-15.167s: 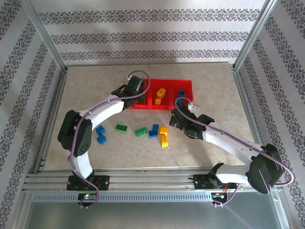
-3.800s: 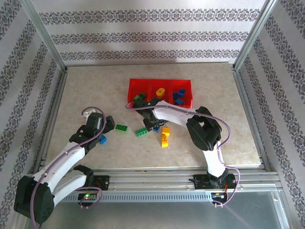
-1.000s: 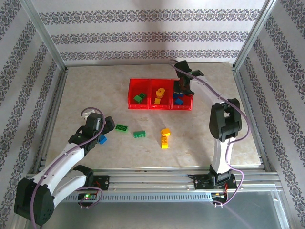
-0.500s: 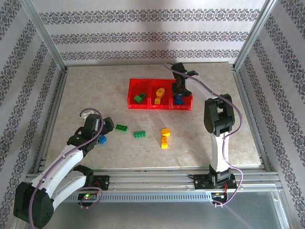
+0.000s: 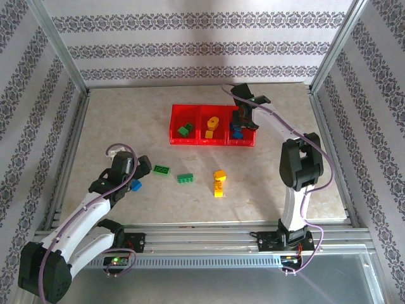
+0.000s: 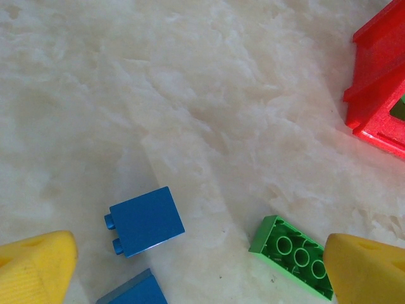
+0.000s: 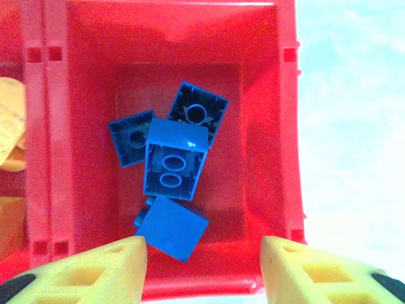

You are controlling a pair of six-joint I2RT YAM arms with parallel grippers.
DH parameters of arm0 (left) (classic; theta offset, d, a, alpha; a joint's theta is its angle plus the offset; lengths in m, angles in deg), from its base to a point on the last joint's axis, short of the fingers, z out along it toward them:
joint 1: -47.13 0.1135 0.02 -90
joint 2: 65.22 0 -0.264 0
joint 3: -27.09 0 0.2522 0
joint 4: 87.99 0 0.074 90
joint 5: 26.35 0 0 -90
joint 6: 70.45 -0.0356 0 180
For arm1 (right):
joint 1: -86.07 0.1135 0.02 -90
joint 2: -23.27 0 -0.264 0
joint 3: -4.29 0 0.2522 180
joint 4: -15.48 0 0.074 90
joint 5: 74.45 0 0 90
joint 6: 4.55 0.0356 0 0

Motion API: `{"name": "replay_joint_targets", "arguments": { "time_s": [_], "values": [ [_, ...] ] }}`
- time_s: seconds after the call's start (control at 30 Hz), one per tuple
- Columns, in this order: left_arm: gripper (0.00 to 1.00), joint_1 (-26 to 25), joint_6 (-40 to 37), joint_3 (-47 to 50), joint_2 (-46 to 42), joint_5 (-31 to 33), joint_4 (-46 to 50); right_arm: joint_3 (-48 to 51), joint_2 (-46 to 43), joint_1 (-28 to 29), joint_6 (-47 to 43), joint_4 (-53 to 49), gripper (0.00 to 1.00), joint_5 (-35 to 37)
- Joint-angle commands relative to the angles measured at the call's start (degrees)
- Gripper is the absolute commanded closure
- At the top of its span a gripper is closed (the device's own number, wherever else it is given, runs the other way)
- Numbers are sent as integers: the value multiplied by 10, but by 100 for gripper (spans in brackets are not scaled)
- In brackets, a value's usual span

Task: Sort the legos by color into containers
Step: Place the lego in the container, then pick up the lego from the center of the table.

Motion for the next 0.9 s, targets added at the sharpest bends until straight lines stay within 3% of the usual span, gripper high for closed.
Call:
{"name": "replay_joint_targets", "arguments": {
  "time_s": [0.0, 0.17, 0.3, 0.37, 0.43, 0.87],
  "values": [
    [0, 9, 2, -11, -4, -2, 11, 36, -54, 19, 14, -1, 49, 26],
    [0, 10, 3, -8, -3, -5, 4, 116, -125, 55, 50, 2, 45, 32],
    [0, 10, 2, -7, 0, -8, -5, 183, -181, 102, 90, -1, 34, 31],
    [0, 11, 2, -7, 3, -9, -10, 210, -203, 125, 108, 1, 23, 22],
    [0, 11, 1, -8, 8, -12, -15, 234, -220, 146, 128, 6, 2, 8],
    [0, 11, 3, -13, 38, -26, -35, 293, -218, 241, 195, 12, 2, -48]
  ]
}}
